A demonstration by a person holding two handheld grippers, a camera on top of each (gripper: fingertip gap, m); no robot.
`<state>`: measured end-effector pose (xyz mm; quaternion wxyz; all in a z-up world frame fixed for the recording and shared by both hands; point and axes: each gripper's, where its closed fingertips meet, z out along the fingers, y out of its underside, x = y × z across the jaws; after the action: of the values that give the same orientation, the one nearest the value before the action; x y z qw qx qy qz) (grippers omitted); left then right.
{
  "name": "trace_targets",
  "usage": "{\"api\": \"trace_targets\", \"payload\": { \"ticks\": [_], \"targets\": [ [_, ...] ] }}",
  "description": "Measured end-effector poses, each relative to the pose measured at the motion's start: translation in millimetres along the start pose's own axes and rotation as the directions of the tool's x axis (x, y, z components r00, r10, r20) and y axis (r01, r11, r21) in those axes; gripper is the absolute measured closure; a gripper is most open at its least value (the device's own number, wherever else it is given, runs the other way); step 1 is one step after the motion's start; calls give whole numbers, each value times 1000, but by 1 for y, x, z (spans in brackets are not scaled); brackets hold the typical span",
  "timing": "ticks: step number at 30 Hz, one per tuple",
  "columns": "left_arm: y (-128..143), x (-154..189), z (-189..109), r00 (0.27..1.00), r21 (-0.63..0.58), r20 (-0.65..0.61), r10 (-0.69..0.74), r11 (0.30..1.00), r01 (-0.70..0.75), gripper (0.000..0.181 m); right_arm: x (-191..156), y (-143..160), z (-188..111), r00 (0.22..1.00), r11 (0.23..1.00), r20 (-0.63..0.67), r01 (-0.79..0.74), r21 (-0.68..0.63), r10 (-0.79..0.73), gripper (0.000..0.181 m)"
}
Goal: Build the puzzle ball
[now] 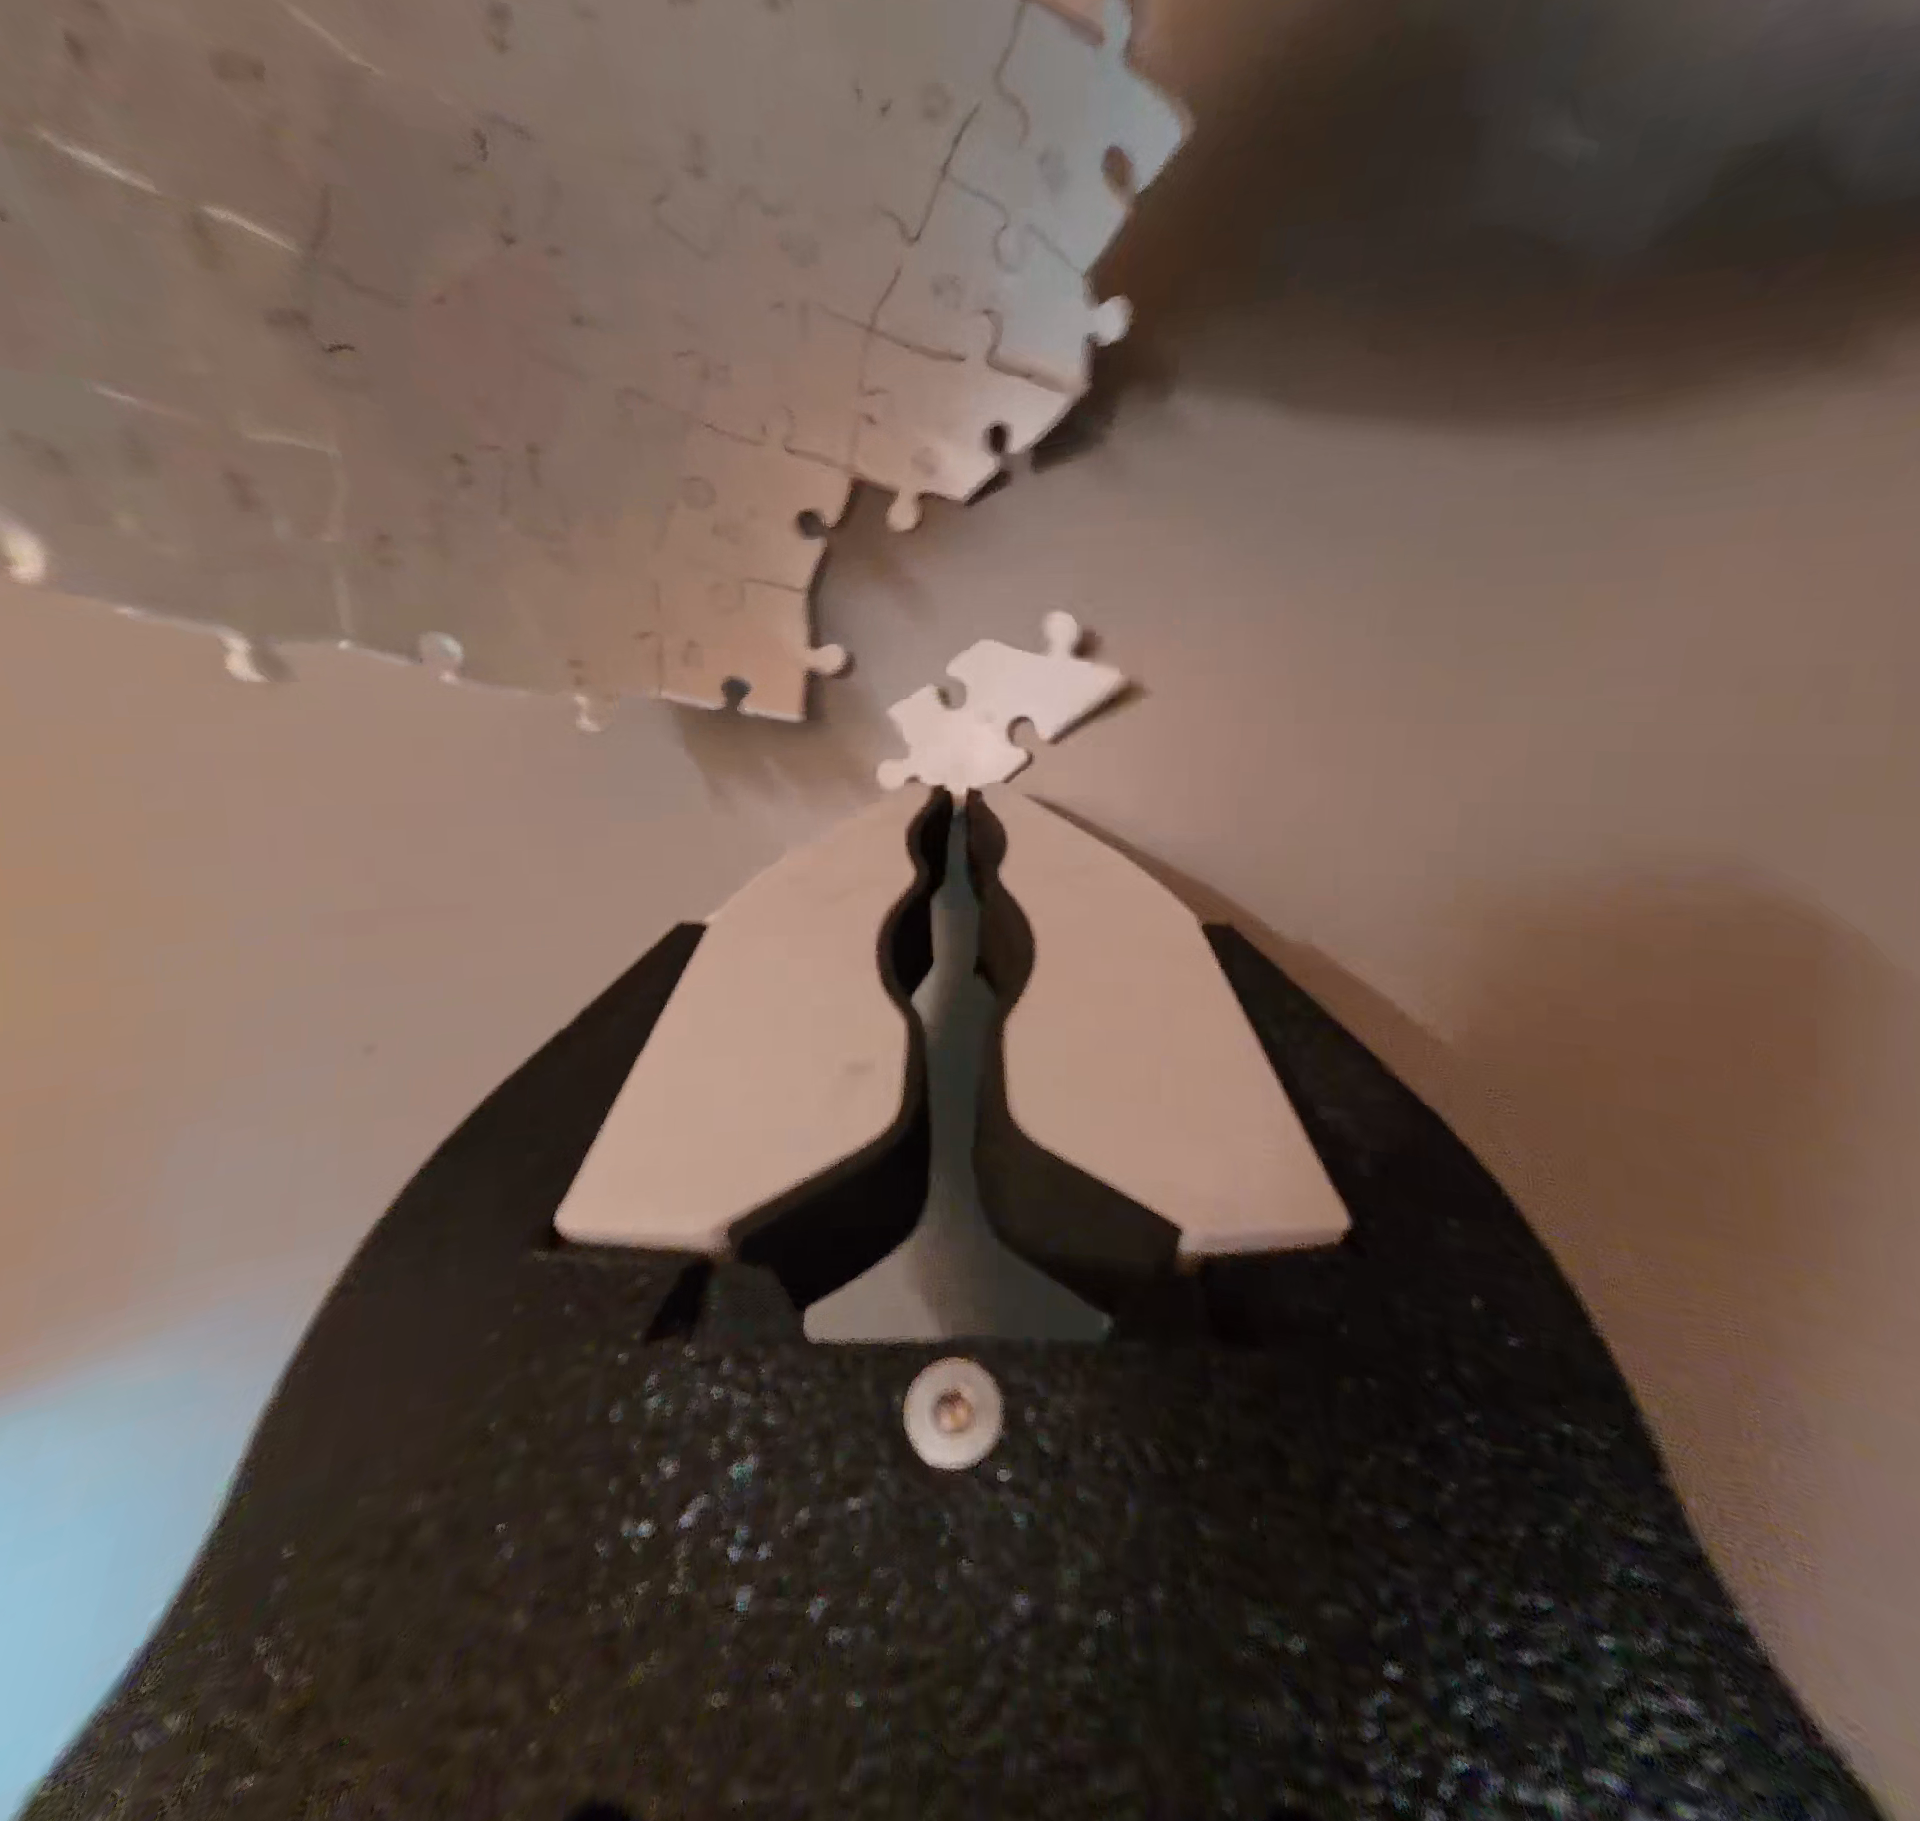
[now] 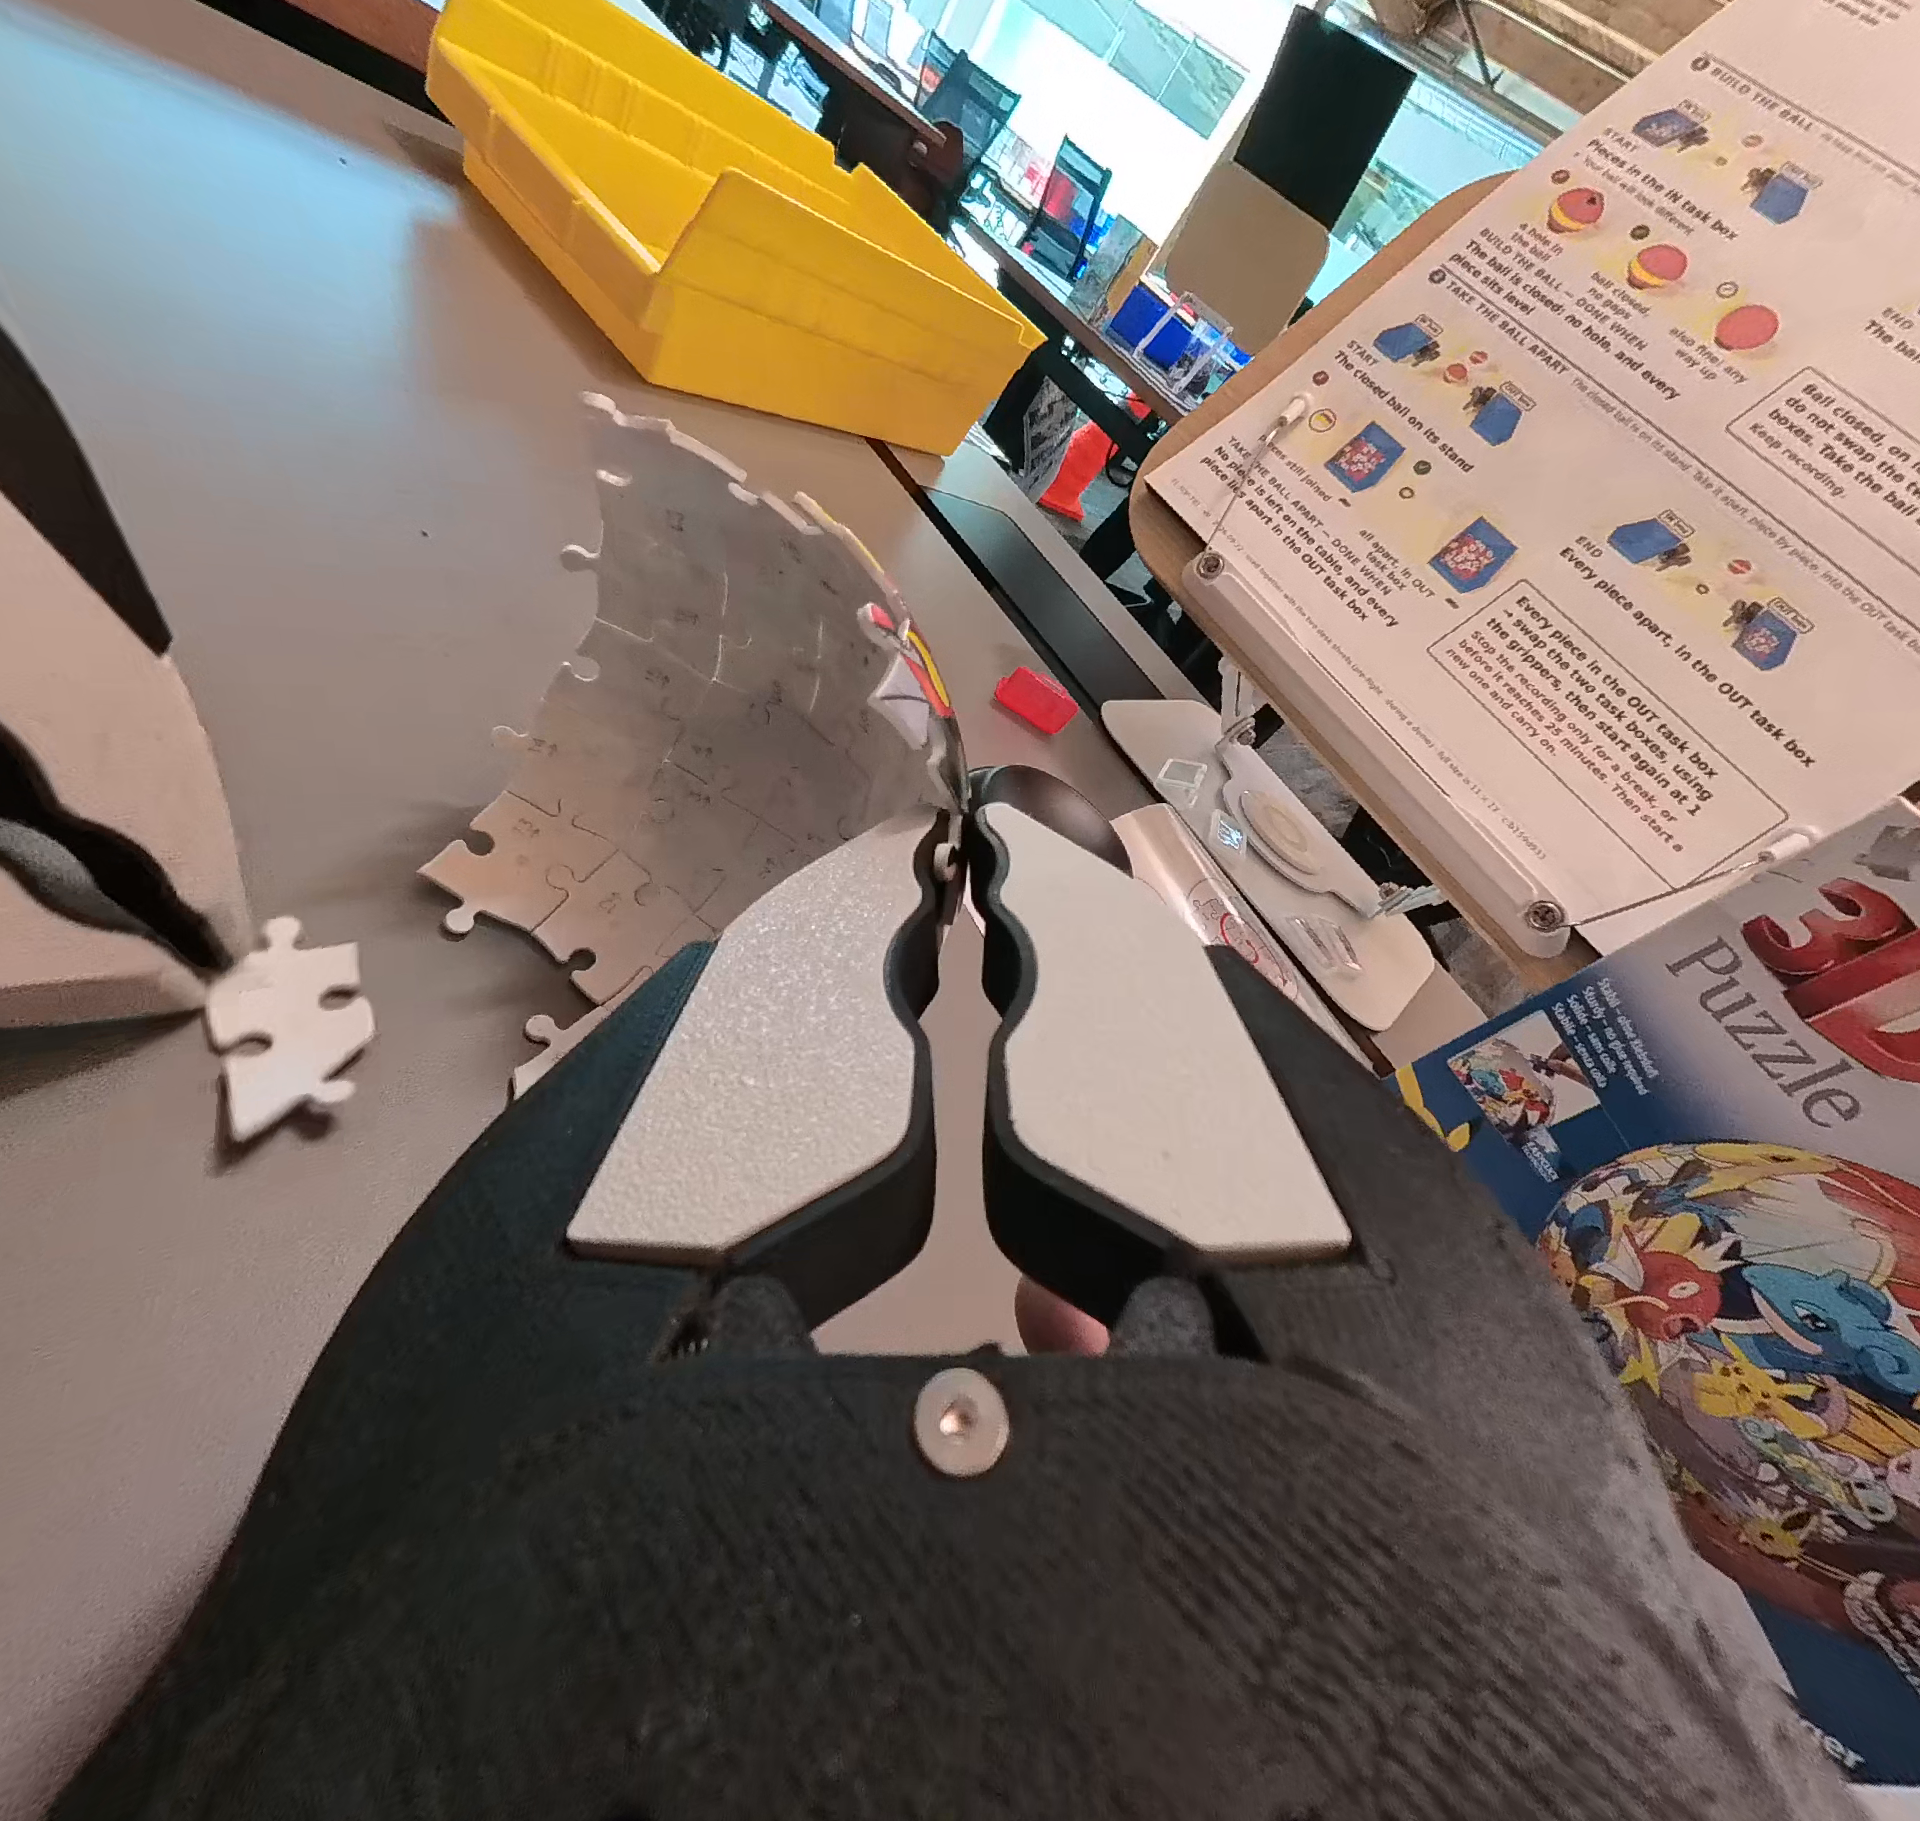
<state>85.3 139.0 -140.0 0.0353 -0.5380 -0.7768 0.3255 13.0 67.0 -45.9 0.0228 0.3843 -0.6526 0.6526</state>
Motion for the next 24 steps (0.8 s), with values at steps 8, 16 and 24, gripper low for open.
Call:
{"api": "trace_targets", "payload": {
  "ticks": [8, 16, 24],
  "targets": [
    [-7, 2, 2, 993, 46, -54, -108, 993, 110, 169, 2, 1, -1, 1000, 1000, -1, -6, -1, 6, 179],
    [2, -12, 2, 989, -13, -33, -146, 989, 145, 169, 3, 2, -1, 1000, 1000, -17, -8, 4, 8, 179],
    [-6, -13, 6, 979, 4, -41, -199, 980, 199, 162, 3, 1, -2, 1000, 1000, -18, -15, 8, 15, 179]
  ]
}}
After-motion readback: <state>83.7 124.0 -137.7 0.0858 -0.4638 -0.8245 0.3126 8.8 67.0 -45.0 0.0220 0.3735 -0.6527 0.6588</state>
